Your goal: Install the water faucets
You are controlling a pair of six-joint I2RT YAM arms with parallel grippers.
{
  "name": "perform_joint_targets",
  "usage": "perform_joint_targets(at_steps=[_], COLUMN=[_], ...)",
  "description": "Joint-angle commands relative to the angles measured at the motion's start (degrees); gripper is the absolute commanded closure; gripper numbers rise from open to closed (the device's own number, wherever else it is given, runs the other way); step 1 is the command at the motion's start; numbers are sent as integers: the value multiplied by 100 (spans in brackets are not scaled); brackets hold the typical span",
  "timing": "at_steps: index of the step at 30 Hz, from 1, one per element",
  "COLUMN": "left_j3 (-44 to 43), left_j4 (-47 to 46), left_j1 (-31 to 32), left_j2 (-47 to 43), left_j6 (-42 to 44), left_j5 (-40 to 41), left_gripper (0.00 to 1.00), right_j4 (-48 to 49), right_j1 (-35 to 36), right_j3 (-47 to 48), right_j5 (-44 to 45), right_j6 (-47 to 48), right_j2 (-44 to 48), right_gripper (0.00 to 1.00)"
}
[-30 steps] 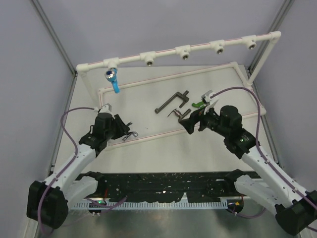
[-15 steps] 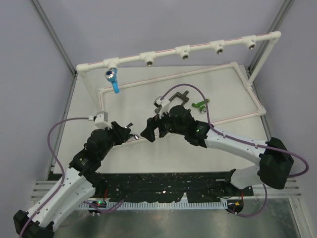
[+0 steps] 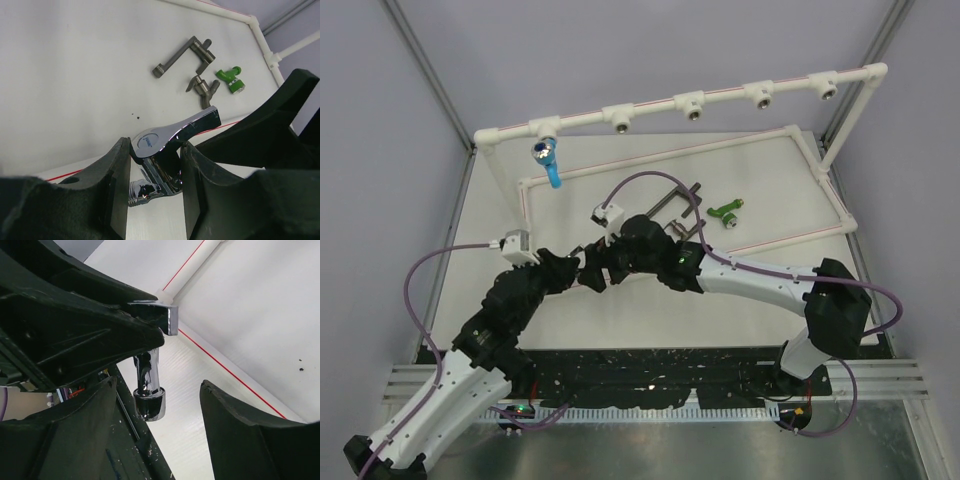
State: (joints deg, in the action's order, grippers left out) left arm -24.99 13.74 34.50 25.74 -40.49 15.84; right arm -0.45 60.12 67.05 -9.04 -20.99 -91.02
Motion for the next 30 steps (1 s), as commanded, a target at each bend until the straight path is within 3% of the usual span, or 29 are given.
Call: perform_joint_targets(at_steps=[1, 5, 8, 9, 10, 11, 12, 15, 20, 25, 30], left_j3=[-111, -164, -278, -339, -366, -427, -506, -734, -1042, -1183, -1385], left_j4=[-486, -477, -372, -328, -258, -179, -100, 155, 305, 164, 25], left_j1=[30, 39, 39, 30, 30, 39, 39, 30, 39, 30, 39], left_j2=[-209, -288, -350, -385, -394, -437, -481, -718, -1263, -1475, -1019], left_j6=[103, 252, 445, 532, 629, 708, 822, 1305, 2342, 3160, 3495], left_j5=[-10, -221, -440, -511, -581, -651, -695, -853, -1555, -3022, -4368], left_gripper=[100, 100, 100, 99, 96, 91, 82, 45, 15, 6, 9], right_j4=[-70, 9, 175, 211, 273, 291, 300, 308, 554, 826, 1108], right_j1=[114, 123, 114, 123, 123, 114, 123, 106, -35, -141, -141], right_j3=[291, 283, 230, 169, 134, 107, 29, -261, -815, -1281, -1536], right_j5=[-37, -28, -80, -98, -133, -133, -142, -142, -300, -721, -1117], right_j6=[8, 8, 52, 69, 86, 121, 200, 534, 895, 1123, 1423], right_j2=[-30, -3, 76, 154, 190, 303, 365, 865, 1972, 2782, 3327], right_gripper=[30, 38, 55, 68, 74, 88, 94, 95, 95, 95, 95])
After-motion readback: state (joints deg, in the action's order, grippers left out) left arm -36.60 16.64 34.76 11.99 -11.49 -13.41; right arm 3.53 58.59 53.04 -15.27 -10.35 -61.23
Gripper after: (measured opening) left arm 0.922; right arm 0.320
